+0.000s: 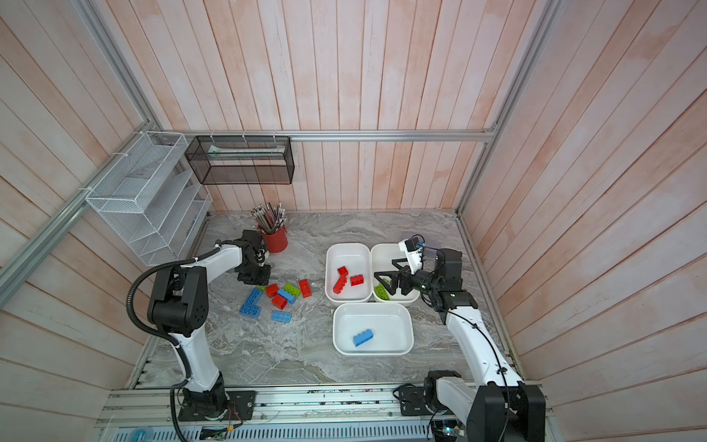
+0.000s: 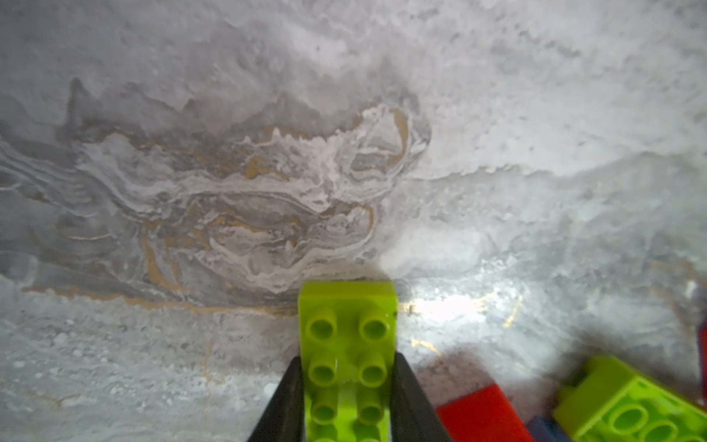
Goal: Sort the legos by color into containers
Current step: 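Return the left gripper to the pile and grasp a lime-green brick, then carry the green brick with the left gripper into the green-brick bin and release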
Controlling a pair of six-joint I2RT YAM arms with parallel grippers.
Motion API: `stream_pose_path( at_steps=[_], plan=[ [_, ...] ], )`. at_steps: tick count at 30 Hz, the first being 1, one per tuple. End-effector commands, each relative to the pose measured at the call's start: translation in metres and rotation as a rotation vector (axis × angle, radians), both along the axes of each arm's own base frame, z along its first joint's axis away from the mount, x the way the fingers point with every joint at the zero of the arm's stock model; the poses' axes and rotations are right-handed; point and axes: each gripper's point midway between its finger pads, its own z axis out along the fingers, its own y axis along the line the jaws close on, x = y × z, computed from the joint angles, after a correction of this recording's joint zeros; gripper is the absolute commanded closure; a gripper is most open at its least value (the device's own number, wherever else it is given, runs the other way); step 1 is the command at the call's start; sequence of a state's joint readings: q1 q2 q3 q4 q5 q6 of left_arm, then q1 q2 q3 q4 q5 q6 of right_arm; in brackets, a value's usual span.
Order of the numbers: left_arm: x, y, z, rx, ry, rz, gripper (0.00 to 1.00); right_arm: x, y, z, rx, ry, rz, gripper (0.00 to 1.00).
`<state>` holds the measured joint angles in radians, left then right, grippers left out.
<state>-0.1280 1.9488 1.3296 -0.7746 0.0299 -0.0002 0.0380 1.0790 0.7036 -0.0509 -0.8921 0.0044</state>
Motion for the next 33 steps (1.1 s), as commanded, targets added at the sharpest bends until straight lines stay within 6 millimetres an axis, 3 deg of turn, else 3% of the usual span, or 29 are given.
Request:
stream_pose_path(
  at_steps=[1, 4, 8, 13, 16, 18, 21, 27, 33],
  plan=[
    [0.005, -0.007, 0.032, -0.045, -0.055, 0.016, 0.71, -0.004, 0.006, 0.003, 0.03, 0.004, 0.04, 0.02],
    [0.008, -0.017, 0.064, -0.065, -0.107, 0.008, 0.71, -0.005, 0.009, 0.005, 0.034, 0.004, 0.051, 0.02],
    [0.004, -0.047, 0.107, -0.128, -0.179, -0.035, 0.71, -0.002, 0.006, 0.005, 0.02, 0.003, 0.034, 0.02],
    [-0.007, -0.142, 0.149, -0.313, -0.247, -0.175, 0.71, 0.003, 0.004, 0.007, 0.003, 0.013, 0.019, 0.02],
    [-0.011, -0.203, 0.159, -0.415, -0.253, -0.266, 0.71, 0.005, -0.001, 0.008, -0.014, 0.021, 0.004, 0.02],
    [-0.015, -0.248, 0.161, -0.471, -0.248, -0.344, 0.71, 0.006, -0.007, 0.008, -0.027, 0.025, -0.019, 0.02],
    [-0.014, -0.293, 0.157, -0.515, -0.236, -0.415, 0.71, 0.006, -0.015, 0.01, -0.036, 0.033, -0.046, 0.02],
    [-0.014, -0.357, 0.136, -0.563, -0.201, -0.504, 0.71, 0.008, -0.033, 0.01, -0.031, 0.038, -0.112, 0.02],
    [-0.019, -0.407, 0.11, -0.595, -0.206, -0.567, 0.71, 0.008, -0.039, 0.01, -0.031, 0.031, -0.145, 0.02]
  ],
)
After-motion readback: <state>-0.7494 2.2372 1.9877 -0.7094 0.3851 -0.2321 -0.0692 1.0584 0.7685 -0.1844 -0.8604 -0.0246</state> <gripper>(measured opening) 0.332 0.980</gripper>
